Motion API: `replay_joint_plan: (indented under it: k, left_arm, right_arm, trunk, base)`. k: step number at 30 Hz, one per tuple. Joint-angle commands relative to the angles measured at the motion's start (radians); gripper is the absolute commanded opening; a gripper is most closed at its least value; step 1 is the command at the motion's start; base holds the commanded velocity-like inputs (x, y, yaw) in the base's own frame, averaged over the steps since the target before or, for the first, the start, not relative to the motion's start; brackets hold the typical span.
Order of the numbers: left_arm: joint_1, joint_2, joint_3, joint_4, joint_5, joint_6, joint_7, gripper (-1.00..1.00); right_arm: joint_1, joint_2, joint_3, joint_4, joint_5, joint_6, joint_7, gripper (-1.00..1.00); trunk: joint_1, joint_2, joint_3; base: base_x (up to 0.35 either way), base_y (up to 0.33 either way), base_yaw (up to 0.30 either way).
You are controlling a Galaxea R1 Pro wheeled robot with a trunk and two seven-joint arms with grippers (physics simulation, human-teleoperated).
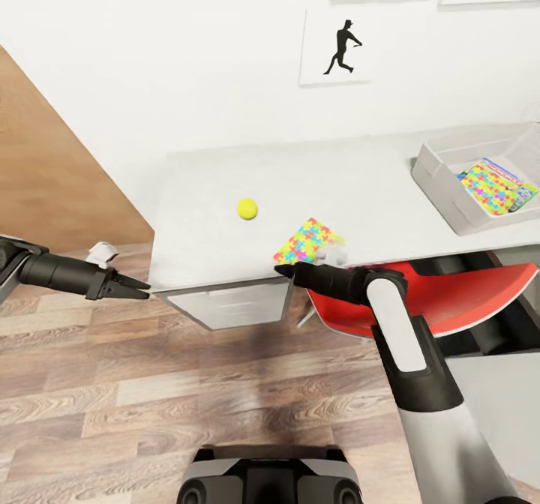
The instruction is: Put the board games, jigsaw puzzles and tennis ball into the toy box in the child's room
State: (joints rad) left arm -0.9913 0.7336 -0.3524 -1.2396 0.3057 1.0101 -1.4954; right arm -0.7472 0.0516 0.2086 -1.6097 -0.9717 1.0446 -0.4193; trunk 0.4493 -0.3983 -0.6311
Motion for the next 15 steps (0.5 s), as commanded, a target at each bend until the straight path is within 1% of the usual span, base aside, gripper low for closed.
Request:
replay_joint_plan:
  k: [1, 3, 5, 7, 8, 9, 10, 11, 12, 13, 14, 15]
  left_arm:
    - [-0.001, 0.001, -0.004, 0.015, 0.000, 0.004, -0.002, 1.00]
    - [-0.001, 0.001, -0.005, 0.037, -0.008, -0.005, -0.001, 1.00]
    - [-0.001, 0.002, -0.006, 0.061, -0.026, -0.010, -0.001, 1.00]
    - [-0.001, 0.002, -0.006, 0.095, -0.070, -0.020, -0.001, 1.00]
    - [-0.001, 0.002, -0.006, 0.103, -0.084, -0.023, -0.001, 1.00]
    - [-0.001, 0.003, -0.006, 0.119, -0.112, -0.029, -0.001, 1.00]
    - [-0.001, 0.003, -0.006, 0.127, -0.126, -0.031, -0.001, 1.00]
    - [-0.001, 0.004, -0.007, 0.145, -0.157, -0.036, -0.001, 1.00]
    - [0.000, 0.005, -0.007, 0.156, -0.172, -0.039, -0.001, 1.00]
    - [0.000, 0.006, -0.007, 0.184, -0.203, -0.049, 0.000, 1.00]
    - [0.001, 0.007, -0.007, 0.199, -0.218, -0.057, -0.001, 1.00]
    - [0.001, 0.008, -0.006, 0.230, -0.244, -0.078, -0.001, 1.00]
  right_arm:
    - [0.020, 0.003, 0.015, -0.001, -0.009, 0.003, -0.010, 1.00]
    - [0.047, 0.007, 0.033, -0.001, -0.009, 0.003, -0.010, 1.00]
    - [0.070, 0.009, 0.050, -0.001, -0.009, 0.003, -0.010, 1.00]
    - [0.097, 0.010, 0.073, -0.001, -0.009, 0.003, -0.009, 1.00]
    - [0.103, 0.011, 0.078, -0.001, -0.009, 0.003, -0.009, 1.00]
    - [0.115, 0.011, 0.086, -0.001, -0.009, 0.003, -0.009, 1.00]
    - [0.120, 0.010, 0.090, -0.001, -0.009, 0.003, -0.009, 1.00]
    - [0.130, 0.010, 0.095, -0.001, -0.009, 0.003, -0.009, 1.00]
    - [0.135, 0.010, 0.097, -0.001, -0.009, 0.003, -0.009, 1.00]
    - [0.146, 0.010, 0.100, -0.001, -0.009, 0.003, -0.009, 1.00]
    - [0.152, 0.010, 0.101, -0.001, -0.009, 0.003, -0.009, 1.00]
    - [0.163, 0.010, 0.102, -0.001, -0.009, 0.003, -0.009, 1.00]
  trunk:
    - [0.001, -0.002, 0.000]
    - [0.001, -0.002, 0.004]
    - [0.001, -0.002, 0.007]
    - [0.001, -0.002, 0.010]
    - [0.001, -0.002, 0.012]
    - [0.001, -0.002, 0.013]
    - [0.001, -0.002, 0.015]
    - [0.001, -0.002, 0.017]
    - [0.001, -0.002, 0.018]
    - [0.001, -0.002, 0.020]
    - [0.001, -0.002, 0.021]
    - [0.001, -0.002, 0.023]
  base:
    - [0.000, 0.000, 0.000]
    - [0.000, 0.000, 0.000]
    - [0.000, 0.000, 0.000]
    - [0.000, 0.000, 0.000]
    - [0.000, 0.000, 0.000]
    - [0.000, 0.000, 0.000]
    - [0.000, 0.000, 0.000]
    - [0.000, 0.000, 0.000]
    - [0.000, 0.000, 0.000]
    - [0.000, 0.000, 0.000]
    - [0.000, 0.000, 0.000]
    - [0.000, 0.000, 0.000]
